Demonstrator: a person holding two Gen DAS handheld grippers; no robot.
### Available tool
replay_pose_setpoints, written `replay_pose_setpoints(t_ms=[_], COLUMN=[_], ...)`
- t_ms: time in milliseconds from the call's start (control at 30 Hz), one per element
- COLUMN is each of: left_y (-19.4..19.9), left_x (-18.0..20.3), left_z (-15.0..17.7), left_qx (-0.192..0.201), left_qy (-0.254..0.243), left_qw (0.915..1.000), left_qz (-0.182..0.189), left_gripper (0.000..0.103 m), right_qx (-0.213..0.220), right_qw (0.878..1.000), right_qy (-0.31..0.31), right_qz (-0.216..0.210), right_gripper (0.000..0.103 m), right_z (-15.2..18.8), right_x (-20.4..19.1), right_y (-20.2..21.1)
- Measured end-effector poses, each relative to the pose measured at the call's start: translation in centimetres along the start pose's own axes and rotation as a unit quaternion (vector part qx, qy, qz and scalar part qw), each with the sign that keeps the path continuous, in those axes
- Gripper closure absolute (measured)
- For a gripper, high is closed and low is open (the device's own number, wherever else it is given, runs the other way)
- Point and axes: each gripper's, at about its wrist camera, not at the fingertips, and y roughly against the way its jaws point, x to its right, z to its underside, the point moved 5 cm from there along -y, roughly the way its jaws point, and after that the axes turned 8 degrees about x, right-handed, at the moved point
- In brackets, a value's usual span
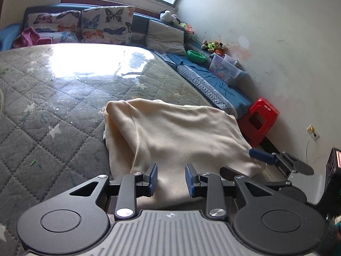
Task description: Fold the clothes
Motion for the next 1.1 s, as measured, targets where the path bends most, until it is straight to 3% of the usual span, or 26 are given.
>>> replay_pose_setpoints(t_ms=[233, 367, 433, 633, 933, 1100], left_y=[1.0, 1.8, 2.2, 3.4, 4.7, 5.5], left_x=[-0.6, -0.9, -1.0, -1.0, -1.8, -1.8], left_z=[1.4, 1.6, 1.7, 1.8, 2.7, 3.1], left_qx=[-0.012, -0.010, -0.007, -0.003, -0.004, 0.001], left_qy=[0.001, 0.008, 0.008, 0.006, 0.002, -0.015], left_qw=[0.9999, 0.9999, 0.9999, 1.0000, 0.9991, 0.9980], left_qz=[-0.004, -0.004, -0.007, -0.006, -0.042, -0.062], left_gripper=[0.072, 0.070, 0.067, 0.054, 0.034, 0.011], right_qx=[-0.006, -0.007, -0.007, -0.010, -0.008, -0.011], right_qw=[1.000, 1.000, 1.000, 0.999, 0.998, 0.998], right_qy=[-0.008, -0.011, -0.010, -0.026, -0.038, -0.036], right_qz=[0.008, 0.016, 0.019, 0.029, 0.045, 0.044], right_gripper=[0.011, 0.000, 0.000, 0.000, 0.000, 0.000], right_z=[1.0, 1.1, 1.2, 1.5, 1.8, 2.1], right_x=[0.4, 0.6, 0.7, 1.0, 0.4, -0.5], right_y=[1.2, 1.9, 2.2, 3.2, 4.3, 4.6])
